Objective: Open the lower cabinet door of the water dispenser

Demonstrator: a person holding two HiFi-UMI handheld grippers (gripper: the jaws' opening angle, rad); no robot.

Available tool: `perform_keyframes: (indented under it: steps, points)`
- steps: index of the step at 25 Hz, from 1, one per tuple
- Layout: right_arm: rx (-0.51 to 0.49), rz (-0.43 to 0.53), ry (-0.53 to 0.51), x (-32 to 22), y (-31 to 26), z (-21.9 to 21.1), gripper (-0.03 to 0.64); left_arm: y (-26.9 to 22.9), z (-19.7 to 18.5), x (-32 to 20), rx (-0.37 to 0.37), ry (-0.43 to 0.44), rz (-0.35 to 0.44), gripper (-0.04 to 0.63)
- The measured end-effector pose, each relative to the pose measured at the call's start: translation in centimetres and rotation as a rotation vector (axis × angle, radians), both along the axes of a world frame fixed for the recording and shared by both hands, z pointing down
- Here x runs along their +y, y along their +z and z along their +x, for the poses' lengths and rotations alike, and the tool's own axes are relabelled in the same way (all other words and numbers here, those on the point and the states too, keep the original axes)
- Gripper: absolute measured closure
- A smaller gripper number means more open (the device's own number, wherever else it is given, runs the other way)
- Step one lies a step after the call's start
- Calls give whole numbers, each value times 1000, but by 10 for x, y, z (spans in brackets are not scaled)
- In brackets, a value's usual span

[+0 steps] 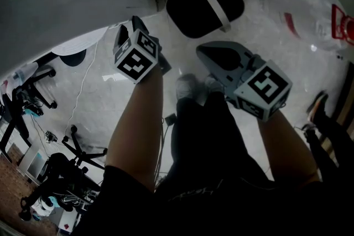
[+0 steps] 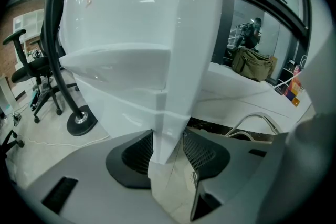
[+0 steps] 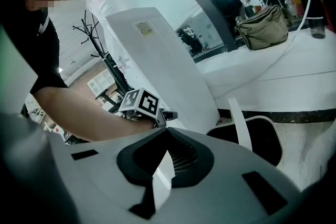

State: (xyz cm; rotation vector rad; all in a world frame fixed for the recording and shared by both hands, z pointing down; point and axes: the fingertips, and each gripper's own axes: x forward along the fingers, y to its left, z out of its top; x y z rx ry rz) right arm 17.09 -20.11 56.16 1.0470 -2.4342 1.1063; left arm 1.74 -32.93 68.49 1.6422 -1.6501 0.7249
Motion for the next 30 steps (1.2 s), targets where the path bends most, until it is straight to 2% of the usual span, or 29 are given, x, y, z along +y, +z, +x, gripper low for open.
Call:
perform_keyframes:
  steps: [9, 11, 14, 22, 30]
  points:
    - [4, 14, -17, 0, 2, -2, 604, 4, -9, 22, 10, 60, -13, 416]
    - [-3, 5, -20, -1, 0, -5, 604, 5, -9, 29, 25, 52, -27, 427]
    - [-14, 5, -25, -1, -1, -9, 604, 6, -7, 38, 32, 40, -44, 480]
    - [-21, 12, -58, 9, -2, -30, 604, 9, -22, 58, 36, 53, -76, 480]
    - [-12, 32, -99, 29, -17, -49, 604, -1, -47, 96, 67, 29, -99, 488]
